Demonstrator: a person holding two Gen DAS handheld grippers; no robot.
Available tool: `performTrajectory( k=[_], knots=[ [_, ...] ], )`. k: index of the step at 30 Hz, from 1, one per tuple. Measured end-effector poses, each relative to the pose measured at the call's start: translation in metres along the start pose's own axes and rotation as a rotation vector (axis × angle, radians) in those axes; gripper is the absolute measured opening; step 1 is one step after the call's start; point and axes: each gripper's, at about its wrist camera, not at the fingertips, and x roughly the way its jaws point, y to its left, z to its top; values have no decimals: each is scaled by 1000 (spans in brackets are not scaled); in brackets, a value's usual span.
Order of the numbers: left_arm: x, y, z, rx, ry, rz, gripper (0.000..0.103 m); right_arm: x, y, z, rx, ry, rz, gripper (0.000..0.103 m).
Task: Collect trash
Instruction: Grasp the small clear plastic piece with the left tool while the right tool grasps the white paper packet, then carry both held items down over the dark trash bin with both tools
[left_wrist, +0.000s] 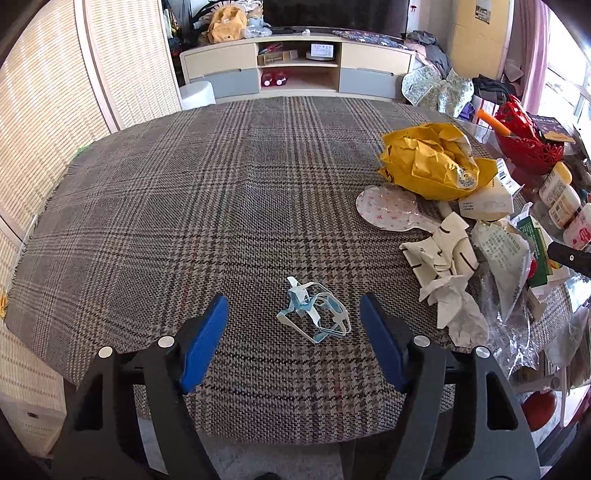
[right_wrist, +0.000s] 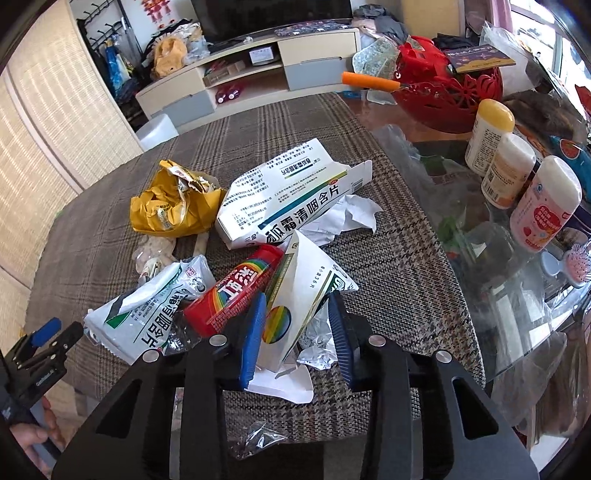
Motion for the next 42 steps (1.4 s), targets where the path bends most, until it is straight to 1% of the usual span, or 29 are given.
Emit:
performTrajectory(
  k=[4, 5, 6, 7, 8, 9, 10, 12, 13, 15, 16, 18, 23, 26, 30, 32, 34, 36, 39, 42],
  knots=[
    [12, 0, 1, 1, 24, -16, 69, 6, 2, -1, 4, 24, 24, 36],
    [15, -1, 1, 2, 27, -24, 67, 7, 4, -1, -1, 28, 24, 36],
    [17, -2, 2, 2, 30, -33, 64, 9, 5, -1, -3, 31, 31, 36],
    [21, -2, 3, 1, 36, -42, 61, 10, 6, -1, -5, 34, 40, 32],
    [24, -3, 3, 0, 42, -49, 55, 11, 8, -1, -11, 35, 42, 28],
    [26, -4, 4, 1, 47, -55, 49, 11, 10, -1, -17, 33, 42, 25],
    [28, -6, 5, 5, 54, -61, 46, 11, 11, 0, -23, 29, 40, 22],
    [32, -9, 5, 13, 63, -64, 28, 10, 13, 1, -38, 23, 30, 20],
    [33, -10, 5, 17, 64, -65, 26, 10, 14, 2, -45, 19, 24, 19],
    [37, -11, 6, 15, 68, -72, 18, 10, 13, 4, -44, 13, 25, 19],
    [38, -12, 6, 14, 67, -71, 17, 10, 13, 5, -42, 9, 27, 18],
    [39, -12, 7, 8, 60, -72, 11, 7, 12, 6, -45, -5, 26, 18],
    [36, -17, 9, 6, 39, -95, 6, -12, 13, 10, -56, -68, 35, 18],
    [26, -18, 9, 5, 10, -90, 5, -29, 13, 12, -57, -106, 52, 18],
    [-1, -20, 9, 8, -45, -80, 5, -54, 16, 10, -72, -153, 69, 18],
    [-21, -23, 6, 15, -82, -79, 5, -71, 19, 5, -86, -180, 70, 18],
    [-45, -29, -1, 34, -118, -71, 5, -88, 22, -3, -100, -207, 73, 18],
    [-63, -34, -9, 48, -140, -70, 5, -101, 23, -13, -106, -217, 94, 18],
    [-88, -40, -24, 41, -159, -86, 5, -119, 23, -35, -104, -225, 126, 18],
    [-109, -44, -50, 24, -172, -110, 5, -133, 24, -60, -124, -227, 127, 18]
  ],
)
